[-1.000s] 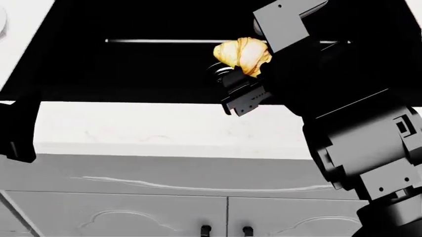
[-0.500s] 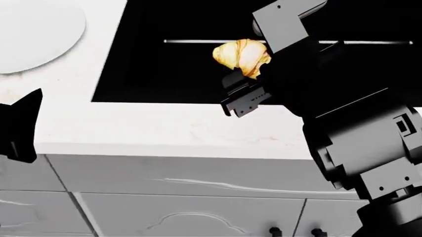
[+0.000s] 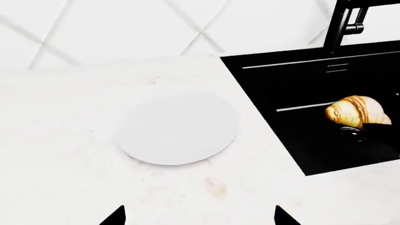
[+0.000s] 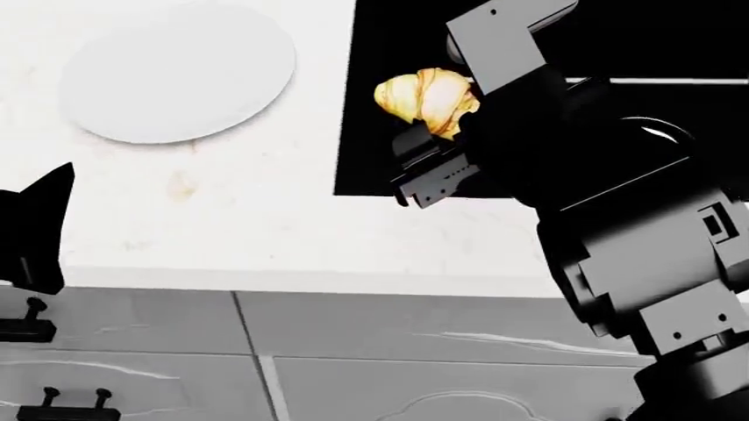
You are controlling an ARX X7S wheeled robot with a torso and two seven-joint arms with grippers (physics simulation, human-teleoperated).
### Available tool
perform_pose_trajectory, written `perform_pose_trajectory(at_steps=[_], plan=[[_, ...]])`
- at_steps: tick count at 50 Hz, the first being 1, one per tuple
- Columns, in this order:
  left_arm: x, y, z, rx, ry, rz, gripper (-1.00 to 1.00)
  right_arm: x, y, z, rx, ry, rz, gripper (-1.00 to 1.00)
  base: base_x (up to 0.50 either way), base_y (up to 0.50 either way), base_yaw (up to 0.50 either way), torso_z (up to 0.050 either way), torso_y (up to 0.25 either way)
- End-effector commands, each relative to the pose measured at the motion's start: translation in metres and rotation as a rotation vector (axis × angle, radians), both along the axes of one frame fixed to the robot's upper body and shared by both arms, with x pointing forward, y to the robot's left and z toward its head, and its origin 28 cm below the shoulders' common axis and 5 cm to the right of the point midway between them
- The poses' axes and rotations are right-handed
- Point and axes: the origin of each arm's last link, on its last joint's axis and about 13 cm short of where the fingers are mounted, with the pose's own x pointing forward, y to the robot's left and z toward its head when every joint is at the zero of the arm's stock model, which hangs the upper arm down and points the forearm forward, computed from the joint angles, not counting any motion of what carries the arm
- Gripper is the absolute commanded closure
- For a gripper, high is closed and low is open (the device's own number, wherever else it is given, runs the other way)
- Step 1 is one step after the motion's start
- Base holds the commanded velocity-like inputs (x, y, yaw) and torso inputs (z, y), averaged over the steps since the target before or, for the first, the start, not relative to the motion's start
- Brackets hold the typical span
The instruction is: Place the pastries on the plates.
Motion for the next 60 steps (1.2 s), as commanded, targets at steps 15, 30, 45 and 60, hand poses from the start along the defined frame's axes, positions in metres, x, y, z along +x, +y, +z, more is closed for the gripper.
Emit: perform_pose_trajectory(at_steps=[15, 30, 45, 60], plan=[[0.0026, 0.0008, -0.0024, -0.022, -0.014, -0.006, -1.00, 0.0012, 0.0036, 0.0051, -0.013, -0.019, 0.049, 1.00, 0.48, 0.29, 0.00, 0.000, 0.000], [0.0020, 0.0009, -0.0029, -0.026, -0.015, -0.005, -1.00, 0.0013, 0.0036, 0.0052, -0.013, -0.010, 0.064, 1.00, 0.16, 0.50, 0.00, 0.000, 0.001], [0.0022, 0.0004, -0.0027, -0.026, -0.014, -0.008, -1.00, 0.0017, 0.0032, 0.0059, -0.050, 0.029, 0.129, 1.00, 0.08, 0.28, 0.00, 0.000, 0.000], [0.0032, 0.0001, -0.0057, -0.040, -0.013, -0.010, -1.00, 0.0010, 0.0029, 0.0068, -0.082, 0.102, 0.130, 1.00, 0.00, 0.00, 0.00, 0.000, 0.000]])
